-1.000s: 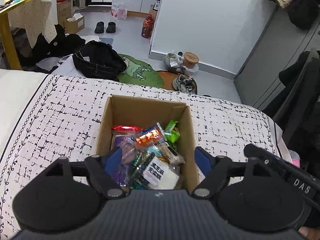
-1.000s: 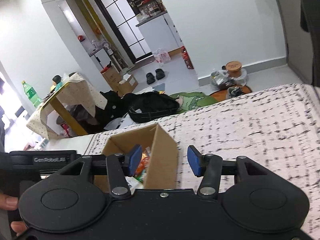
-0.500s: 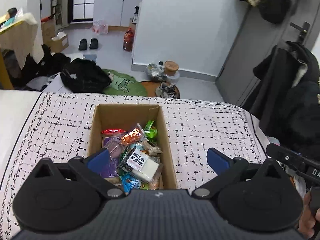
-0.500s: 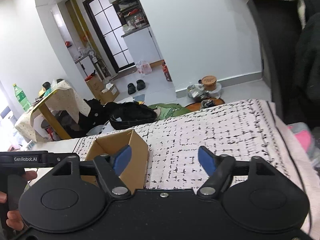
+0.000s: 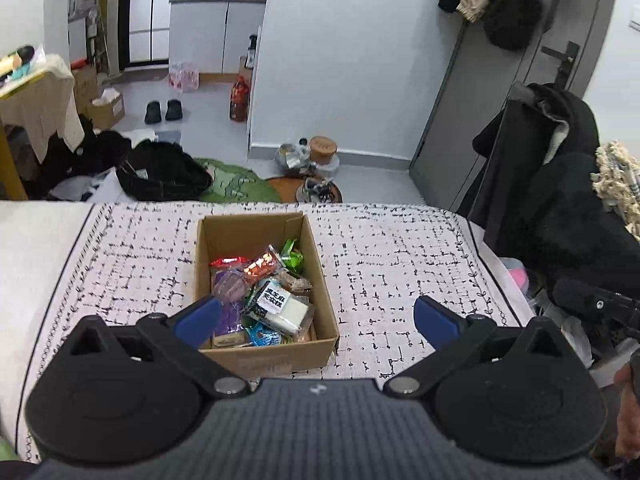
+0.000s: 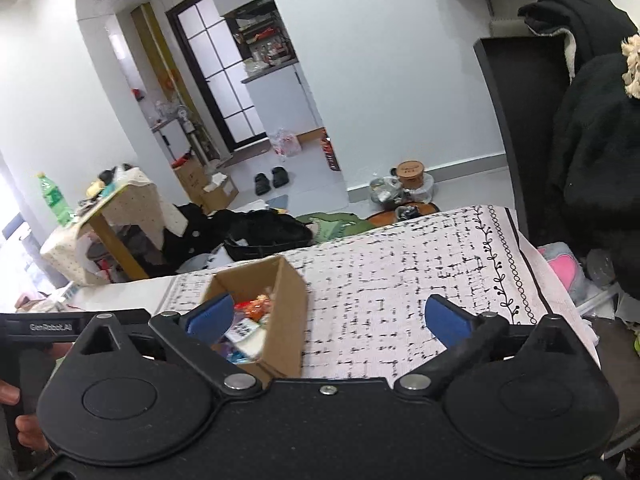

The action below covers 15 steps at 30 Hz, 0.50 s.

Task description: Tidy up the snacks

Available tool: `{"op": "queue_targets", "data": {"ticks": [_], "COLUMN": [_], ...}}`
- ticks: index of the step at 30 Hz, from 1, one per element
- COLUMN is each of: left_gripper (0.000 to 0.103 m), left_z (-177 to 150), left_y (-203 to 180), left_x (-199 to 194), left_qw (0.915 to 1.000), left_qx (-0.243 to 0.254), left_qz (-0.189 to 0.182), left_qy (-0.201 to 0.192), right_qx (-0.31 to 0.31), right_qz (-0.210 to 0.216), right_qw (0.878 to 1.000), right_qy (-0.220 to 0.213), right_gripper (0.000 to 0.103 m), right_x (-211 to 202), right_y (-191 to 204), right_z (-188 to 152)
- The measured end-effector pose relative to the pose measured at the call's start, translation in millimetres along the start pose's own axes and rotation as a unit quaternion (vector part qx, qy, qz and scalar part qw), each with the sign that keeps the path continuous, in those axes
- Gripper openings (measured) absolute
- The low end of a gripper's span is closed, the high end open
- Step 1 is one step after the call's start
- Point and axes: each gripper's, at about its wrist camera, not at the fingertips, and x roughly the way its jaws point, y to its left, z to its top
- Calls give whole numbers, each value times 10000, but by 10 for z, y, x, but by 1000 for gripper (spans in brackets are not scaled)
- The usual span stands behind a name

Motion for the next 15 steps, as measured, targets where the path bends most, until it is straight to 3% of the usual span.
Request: {"op": "queue_targets", "data": {"ticks": [15], "left_gripper": [103], "left_z": [-245], "left_y": [26], "left_x": [-691], "left_qw": [9997], "left_qx": [163], "left_qz": [-65], "left_qy": [-183], "right_qx": [-322], "right_qz": [66], "right_qw": [9994], "right_qy": [-69], "right_gripper": [103], "right_x": [-593], "right_y": [350], "right_z": [-98]}}
